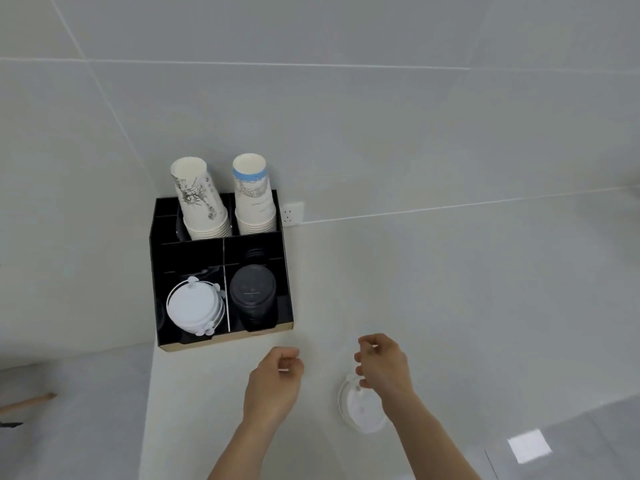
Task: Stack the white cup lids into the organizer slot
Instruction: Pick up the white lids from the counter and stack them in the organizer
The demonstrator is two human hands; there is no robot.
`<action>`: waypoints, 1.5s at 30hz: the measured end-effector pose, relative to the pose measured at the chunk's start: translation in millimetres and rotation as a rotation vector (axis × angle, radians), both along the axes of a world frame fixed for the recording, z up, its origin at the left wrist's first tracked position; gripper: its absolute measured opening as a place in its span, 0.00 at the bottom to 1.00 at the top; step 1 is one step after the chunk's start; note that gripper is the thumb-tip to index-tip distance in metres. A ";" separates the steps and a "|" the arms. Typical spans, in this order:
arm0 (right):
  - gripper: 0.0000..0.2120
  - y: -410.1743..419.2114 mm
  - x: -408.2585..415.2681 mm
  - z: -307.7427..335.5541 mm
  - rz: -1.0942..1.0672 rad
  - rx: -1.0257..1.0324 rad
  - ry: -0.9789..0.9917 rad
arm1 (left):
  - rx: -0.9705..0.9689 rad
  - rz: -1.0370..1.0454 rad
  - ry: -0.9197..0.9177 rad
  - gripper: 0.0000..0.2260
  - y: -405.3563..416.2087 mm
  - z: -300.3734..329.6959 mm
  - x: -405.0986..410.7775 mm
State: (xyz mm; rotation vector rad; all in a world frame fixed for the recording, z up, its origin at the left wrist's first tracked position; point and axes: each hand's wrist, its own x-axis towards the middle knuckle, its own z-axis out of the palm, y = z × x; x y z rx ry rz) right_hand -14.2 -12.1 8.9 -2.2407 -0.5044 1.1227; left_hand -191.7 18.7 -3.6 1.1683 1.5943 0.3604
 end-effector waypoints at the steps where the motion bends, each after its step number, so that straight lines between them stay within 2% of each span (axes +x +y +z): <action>1: 0.11 -9.3 7.4 -3.7 -0.006 -0.020 -0.011 | -0.023 -0.025 0.001 0.10 -7.4 -1.5 7.5; 7: 0.14 -53.7 38.0 -17.7 0.006 -0.118 -0.092 | -0.156 -0.125 0.010 0.15 -43.5 -10.5 43.8; 15: 0.19 -75.1 44.5 -30.7 0.010 -0.116 0.081 | -0.228 -0.126 0.041 0.17 -69.4 -12.0 71.8; 24: 0.16 -76.8 33.1 -35.6 -0.014 -0.074 0.171 | -0.254 -0.063 0.007 0.19 -78.8 -9.3 72.6; 34: 0.08 -29.5 3.6 5.0 0.007 0.105 0.179 | -0.085 0.120 -0.128 0.18 -45.2 21.1 30.1; 45: 0.07 63.0 -84.1 53.9 0.118 0.234 0.275 | 0.092 0.365 -0.266 0.16 35.1 68.4 -68.5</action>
